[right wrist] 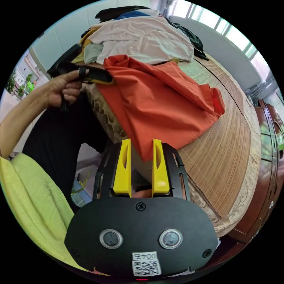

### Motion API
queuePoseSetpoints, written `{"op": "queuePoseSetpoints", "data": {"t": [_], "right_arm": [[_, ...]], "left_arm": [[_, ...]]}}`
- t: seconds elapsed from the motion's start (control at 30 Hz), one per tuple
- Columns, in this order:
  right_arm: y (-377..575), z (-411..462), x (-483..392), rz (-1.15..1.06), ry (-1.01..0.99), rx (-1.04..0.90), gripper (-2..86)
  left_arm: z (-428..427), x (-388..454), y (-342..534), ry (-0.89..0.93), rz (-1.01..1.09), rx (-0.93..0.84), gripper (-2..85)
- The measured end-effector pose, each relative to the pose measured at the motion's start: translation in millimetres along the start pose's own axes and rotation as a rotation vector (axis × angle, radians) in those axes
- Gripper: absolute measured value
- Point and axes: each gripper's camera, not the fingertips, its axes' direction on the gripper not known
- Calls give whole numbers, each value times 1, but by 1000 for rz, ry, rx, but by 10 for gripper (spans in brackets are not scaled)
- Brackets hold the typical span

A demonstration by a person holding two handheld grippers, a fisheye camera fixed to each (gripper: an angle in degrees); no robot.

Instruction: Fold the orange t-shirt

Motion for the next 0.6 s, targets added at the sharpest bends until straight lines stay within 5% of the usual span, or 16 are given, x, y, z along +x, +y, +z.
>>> {"op": "queuePoseSetpoints", "data": {"t": [0.27,0.6], "right_arm": [[40,12,20,16,93,43,67],[79,9,188,522,-571,320,80]], "left_arm": [[-22,3,2,28,106,42,14],[-44,10,3,136,316,23,113]]}}
